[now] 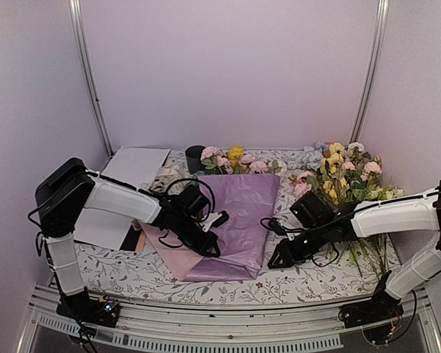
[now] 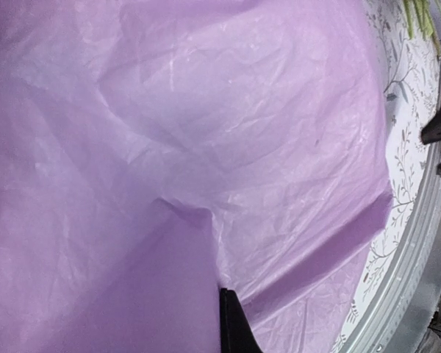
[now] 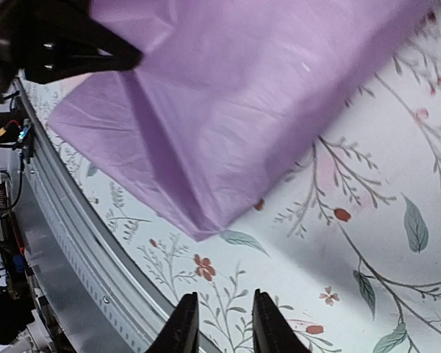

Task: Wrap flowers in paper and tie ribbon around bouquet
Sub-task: Press the fold line of the 2/3-folded wrapping paper.

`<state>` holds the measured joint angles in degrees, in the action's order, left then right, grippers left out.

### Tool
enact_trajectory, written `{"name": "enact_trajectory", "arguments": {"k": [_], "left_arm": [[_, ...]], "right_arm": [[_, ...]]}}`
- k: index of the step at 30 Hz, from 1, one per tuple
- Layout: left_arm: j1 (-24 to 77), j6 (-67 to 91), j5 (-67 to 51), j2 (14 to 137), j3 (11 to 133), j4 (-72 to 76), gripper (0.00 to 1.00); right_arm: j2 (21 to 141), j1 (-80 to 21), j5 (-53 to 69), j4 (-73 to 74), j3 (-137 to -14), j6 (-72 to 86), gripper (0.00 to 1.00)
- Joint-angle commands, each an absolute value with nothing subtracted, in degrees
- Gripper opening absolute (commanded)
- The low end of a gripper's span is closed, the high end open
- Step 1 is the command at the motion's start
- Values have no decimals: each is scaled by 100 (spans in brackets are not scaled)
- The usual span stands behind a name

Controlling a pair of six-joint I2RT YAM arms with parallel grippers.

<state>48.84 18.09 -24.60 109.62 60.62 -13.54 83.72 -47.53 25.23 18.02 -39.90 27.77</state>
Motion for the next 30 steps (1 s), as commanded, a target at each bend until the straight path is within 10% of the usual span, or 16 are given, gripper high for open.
{"name": "enact_trajectory", "arguments": {"k": [1, 14, 22, 30], "left_arm": [[4827, 1692, -2387, 11065, 6118, -1482, 0], [4750, 1669, -2411, 11074, 6014, -1379, 0], [4669, 1589, -2381, 11118, 6029, -1428, 0], [4678, 1605, -2484, 11033, 5996, -1316, 0]], "right_arm": [[8125, -4924, 2971, 1635, -4589, 2579, 21], [10346, -5033, 3240, 482, -4594, 2661, 2], [8882, -5023, 2816, 1518, -3446, 2850, 2], [8749, -5011, 2934, 1930, -5238, 2430, 6]]}}
